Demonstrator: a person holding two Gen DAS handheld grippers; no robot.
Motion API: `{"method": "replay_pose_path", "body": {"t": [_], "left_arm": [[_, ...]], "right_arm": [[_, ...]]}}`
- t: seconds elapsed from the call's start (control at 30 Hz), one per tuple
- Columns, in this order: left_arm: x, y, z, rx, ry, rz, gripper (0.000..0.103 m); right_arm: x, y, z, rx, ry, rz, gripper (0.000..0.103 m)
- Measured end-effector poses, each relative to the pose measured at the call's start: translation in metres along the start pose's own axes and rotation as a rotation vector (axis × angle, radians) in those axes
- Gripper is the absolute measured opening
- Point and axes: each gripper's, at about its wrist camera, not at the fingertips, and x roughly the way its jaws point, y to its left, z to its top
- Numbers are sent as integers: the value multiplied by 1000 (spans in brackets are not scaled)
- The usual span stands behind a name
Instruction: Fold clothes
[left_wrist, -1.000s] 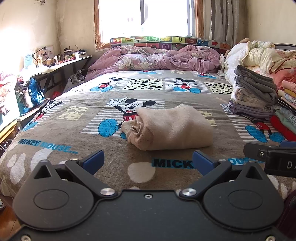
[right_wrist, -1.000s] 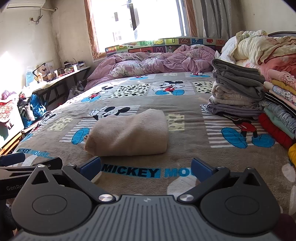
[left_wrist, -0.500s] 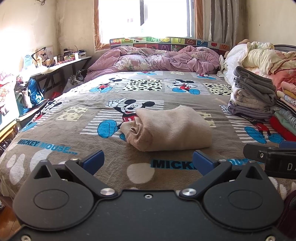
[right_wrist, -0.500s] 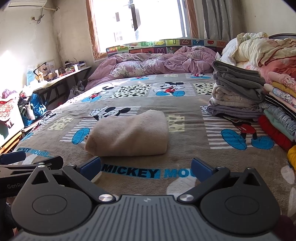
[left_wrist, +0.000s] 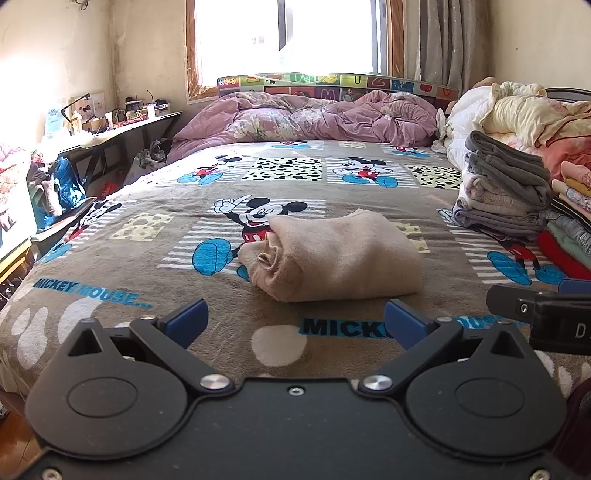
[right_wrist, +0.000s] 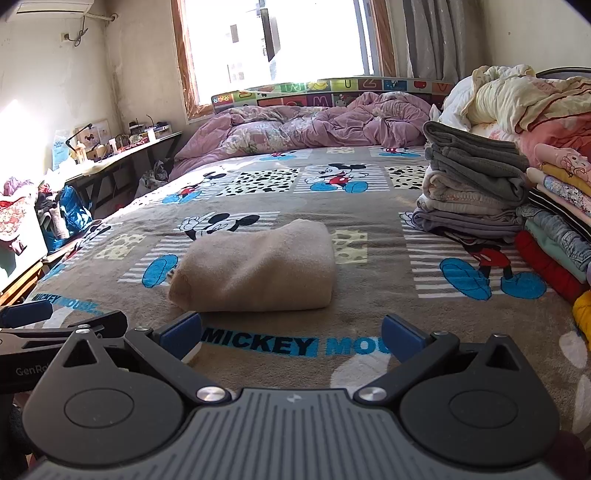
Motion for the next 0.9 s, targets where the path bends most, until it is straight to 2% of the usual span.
{"method": "replay_pose_path", "body": {"t": [0.9], "left_arm": [[5,-4,2,14,-15,-8,103]], "right_arm": [[3,-2,2,13,-17,33,103]]}}
